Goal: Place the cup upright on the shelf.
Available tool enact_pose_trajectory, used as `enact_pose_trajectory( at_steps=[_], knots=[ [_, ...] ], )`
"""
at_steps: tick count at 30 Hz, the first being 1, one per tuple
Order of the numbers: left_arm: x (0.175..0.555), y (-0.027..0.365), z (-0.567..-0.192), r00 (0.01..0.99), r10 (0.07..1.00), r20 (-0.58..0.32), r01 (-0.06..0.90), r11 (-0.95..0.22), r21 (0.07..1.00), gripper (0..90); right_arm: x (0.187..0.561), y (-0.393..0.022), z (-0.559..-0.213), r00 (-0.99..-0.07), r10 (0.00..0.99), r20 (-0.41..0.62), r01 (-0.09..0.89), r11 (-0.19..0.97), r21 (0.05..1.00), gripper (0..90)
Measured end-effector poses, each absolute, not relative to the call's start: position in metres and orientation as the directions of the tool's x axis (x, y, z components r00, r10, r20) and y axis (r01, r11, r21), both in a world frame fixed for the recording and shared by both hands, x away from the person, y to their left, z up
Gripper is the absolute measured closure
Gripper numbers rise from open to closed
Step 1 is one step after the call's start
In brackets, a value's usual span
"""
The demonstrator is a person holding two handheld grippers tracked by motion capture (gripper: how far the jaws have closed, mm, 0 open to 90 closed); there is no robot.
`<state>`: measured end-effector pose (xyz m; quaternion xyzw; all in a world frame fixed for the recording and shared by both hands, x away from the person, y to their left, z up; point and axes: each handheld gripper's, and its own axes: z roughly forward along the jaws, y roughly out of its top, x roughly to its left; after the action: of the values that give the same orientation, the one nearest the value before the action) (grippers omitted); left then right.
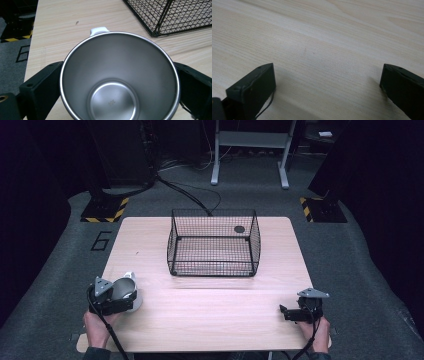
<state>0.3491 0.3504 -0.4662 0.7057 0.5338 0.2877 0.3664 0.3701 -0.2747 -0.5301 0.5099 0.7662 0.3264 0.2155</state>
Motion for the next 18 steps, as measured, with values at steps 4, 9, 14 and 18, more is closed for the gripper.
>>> enact_pose_trajectory(
  at_steps=[4,9,14,18],
  knots=[
    [0.351,0.3481,-0.4668,0.259,0.966,0.025,0.546,-0.168,0.82,4.5,0.3701,-0.2747,-0.5301,-0.387,0.922,0.002,0.641,0.267,0.72,0.0],
    [0.3513,0.3475,-0.4673,0.256,0.966,0.028,0.544,-0.168,0.822,5.4,0.3701,-0.2747,-0.5301,-0.388,0.922,0.003,0.641,0.267,0.72,0.0],
    [0.3511,0.3491,-0.4671,0.266,0.964,0.023,0.543,-0.17,0.823,5.9,0.3701,-0.2747,-0.5301,-0.387,0.922,0.002,0.64,0.268,0.72,0.0],
    [0.351,0.3501,-0.4668,0.277,0.961,0.028,0.54,-0.179,0.822,6.0,0.3701,-0.2746,-0.53,-0.387,0.922,0.002,0.642,0.268,0.718,0.0]
  ],
)
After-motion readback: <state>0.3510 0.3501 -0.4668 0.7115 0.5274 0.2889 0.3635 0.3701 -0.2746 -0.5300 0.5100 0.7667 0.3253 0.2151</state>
